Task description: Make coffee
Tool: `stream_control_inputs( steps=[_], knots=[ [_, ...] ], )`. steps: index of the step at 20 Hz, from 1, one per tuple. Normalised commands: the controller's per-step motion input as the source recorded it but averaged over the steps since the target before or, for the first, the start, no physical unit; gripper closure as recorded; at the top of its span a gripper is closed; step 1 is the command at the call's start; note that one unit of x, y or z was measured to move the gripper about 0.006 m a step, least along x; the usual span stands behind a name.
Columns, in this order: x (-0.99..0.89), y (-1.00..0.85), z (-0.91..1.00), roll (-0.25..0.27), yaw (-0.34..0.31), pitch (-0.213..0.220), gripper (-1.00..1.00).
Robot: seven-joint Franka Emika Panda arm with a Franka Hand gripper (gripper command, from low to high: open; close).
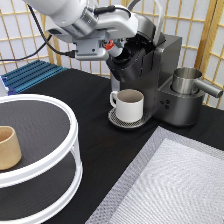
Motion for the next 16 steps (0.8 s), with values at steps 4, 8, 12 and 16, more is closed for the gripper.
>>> stream_control_inputs(
  steps=[4, 8, 12, 16],
  knots=[
    [0.22, 0.19, 0.40, 0.000, 0.000, 0.029, 1.00],
    [0.21, 0.15, 0.13, 0.000, 0.000, 0.014, 1.00],
    [0.03, 0.17, -0.11, 0.000, 0.000, 0.000, 1.00],
    [-0.04, 0.19, -0.15, 0.000, 0.000, 0.000, 1.00]
  ],
)
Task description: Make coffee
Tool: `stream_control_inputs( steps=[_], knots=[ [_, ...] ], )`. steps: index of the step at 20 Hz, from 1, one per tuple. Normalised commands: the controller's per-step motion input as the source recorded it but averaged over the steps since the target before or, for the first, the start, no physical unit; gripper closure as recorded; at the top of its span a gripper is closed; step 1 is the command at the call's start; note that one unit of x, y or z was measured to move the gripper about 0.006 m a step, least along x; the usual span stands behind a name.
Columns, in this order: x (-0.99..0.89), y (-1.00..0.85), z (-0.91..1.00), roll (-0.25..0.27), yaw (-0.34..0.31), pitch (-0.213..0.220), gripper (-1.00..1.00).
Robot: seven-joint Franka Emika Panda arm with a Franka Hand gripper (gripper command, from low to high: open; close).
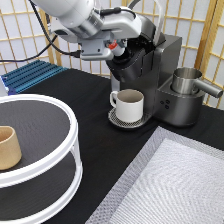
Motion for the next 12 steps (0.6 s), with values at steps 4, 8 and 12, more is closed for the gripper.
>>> stream_control_inputs(
  steps=[4, 8, 12],
  knots=[
    [0.06, 0.30, 0.08, -0.026, -0.003, 0.000, 1.00],
    [0.12, 0.05, 0.07, -0.014, -0.004, -0.007, 1.00],
    [0.23, 0.14, 0.03, -0.075, -0.028, -0.020, 1.00]
  ],
)
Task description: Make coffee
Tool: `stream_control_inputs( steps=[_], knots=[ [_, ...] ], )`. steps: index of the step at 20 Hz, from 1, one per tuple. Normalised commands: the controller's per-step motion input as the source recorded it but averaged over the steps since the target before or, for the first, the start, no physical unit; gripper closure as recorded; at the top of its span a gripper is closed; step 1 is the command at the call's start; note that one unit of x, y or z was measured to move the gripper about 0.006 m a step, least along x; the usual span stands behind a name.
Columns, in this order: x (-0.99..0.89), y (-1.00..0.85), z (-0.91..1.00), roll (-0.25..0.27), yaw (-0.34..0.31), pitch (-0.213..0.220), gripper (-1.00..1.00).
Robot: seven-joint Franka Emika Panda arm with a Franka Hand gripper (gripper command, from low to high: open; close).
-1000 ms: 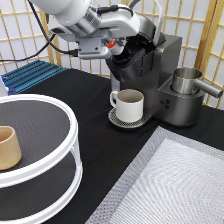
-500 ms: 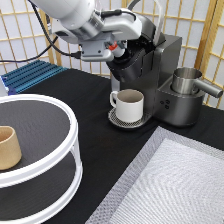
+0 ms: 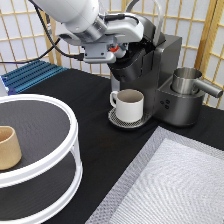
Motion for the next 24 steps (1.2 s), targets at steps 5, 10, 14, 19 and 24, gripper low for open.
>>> stream_control_inputs(
  steps=[5, 10, 14, 19, 24],
  knots=[
    [0.26, 0.03, 0.10, -0.060, -0.023, -0.008, 1.00],
    [0.14, 0.22, 0.01, -0.119, -0.043, -0.003, 1.00],
    [0.08, 0.35, 0.00, -0.185, -0.027, 0.008, 1.00],
    [0.02, 0.29, 0.03, -0.186, -0.015, 0.019, 1.00],
    [0.01, 0.19, 0.01, -0.173, -0.009, 0.021, 1.00]
  ],
)
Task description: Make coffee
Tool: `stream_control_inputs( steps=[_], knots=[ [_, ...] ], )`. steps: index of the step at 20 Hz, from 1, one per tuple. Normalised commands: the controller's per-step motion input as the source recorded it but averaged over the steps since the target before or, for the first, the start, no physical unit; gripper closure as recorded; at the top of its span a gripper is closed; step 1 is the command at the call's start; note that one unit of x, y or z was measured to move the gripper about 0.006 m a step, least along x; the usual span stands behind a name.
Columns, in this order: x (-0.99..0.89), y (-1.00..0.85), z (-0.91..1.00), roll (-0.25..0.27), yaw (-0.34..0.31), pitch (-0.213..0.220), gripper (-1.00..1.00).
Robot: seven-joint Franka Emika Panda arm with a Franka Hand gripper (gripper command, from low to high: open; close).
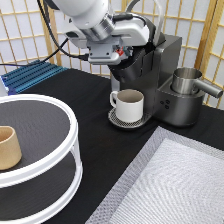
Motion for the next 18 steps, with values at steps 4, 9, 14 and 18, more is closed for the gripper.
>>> stream_control_inputs(
  steps=[4, 9, 14, 18],
  knots=[
    [0.04, 0.30, -0.01, -0.215, -0.027, 0.047, 1.00],
    [-0.04, 0.45, -0.08, -0.229, -0.045, 0.041, 1.00],
    [-0.24, 0.28, -0.14, -0.170, -0.014, 0.002, 1.00],
    [-0.27, 0.07, -0.02, -0.124, 0.000, 0.000, -1.00]
  ],
)
